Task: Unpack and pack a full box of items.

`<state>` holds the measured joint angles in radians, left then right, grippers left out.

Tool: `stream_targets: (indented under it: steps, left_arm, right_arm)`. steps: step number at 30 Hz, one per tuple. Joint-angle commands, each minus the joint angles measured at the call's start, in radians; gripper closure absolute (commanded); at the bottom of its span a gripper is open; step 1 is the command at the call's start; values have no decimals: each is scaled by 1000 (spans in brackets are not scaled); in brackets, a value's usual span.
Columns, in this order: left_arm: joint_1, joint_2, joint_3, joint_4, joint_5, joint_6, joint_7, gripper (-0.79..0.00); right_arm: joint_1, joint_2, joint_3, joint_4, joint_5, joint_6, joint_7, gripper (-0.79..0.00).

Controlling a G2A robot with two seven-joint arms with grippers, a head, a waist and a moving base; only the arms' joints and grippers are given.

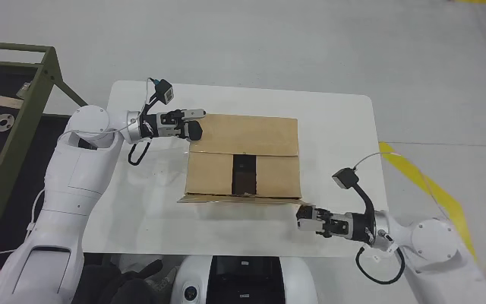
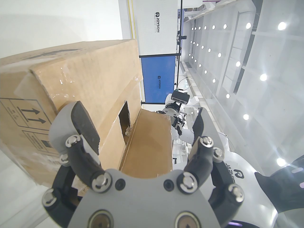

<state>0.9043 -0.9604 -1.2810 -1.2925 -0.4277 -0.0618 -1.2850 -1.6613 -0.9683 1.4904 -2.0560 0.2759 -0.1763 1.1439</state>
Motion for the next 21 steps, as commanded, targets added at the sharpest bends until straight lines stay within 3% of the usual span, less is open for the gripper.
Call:
stream_targets:
  steps: [1,21]
  left_arm:
    - [0,0,0,0,0,0,0,-785]
    - [0,0,0,0,0,0,0,-785]
  right_arm:
    - [8,0,1,5,2,-1,-7,-785]
    - [223,-14,-142,159,-4,4,-84,-785]
